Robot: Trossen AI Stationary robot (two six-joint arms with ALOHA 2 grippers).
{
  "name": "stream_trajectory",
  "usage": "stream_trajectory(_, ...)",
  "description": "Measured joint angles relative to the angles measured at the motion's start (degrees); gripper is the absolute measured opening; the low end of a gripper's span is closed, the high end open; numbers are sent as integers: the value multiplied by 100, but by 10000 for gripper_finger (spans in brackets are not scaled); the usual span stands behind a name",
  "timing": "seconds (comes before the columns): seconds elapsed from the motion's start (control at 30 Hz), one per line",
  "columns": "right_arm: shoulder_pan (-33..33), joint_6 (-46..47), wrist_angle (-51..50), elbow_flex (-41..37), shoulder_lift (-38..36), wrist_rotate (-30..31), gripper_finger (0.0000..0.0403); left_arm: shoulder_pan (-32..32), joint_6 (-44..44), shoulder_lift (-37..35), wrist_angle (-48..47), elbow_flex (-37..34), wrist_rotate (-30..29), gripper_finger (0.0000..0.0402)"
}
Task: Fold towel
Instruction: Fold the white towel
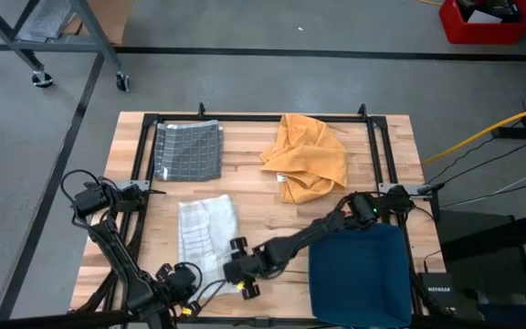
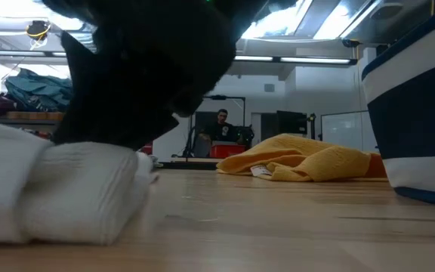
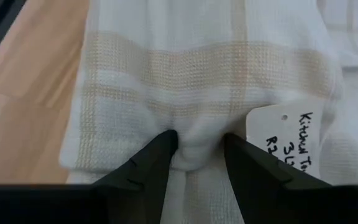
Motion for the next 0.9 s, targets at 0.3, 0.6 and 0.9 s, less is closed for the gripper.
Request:
stream_trajectory(0.3, 224, 410, -268, 277, -138, 1488, 160, 23, 4, -200, -182, 17, -1392, 2)
stream_trajectory(0.6, 208, 383, -1203, 1039, -231, 1572, 160, -23, 519, -610, -572, 17, -1603, 1)
stream_trajectory(0.9, 292, 351, -1589, 1400, -240, 1007, 160, -190, 1918, -778, -396, 8, -1598, 6)
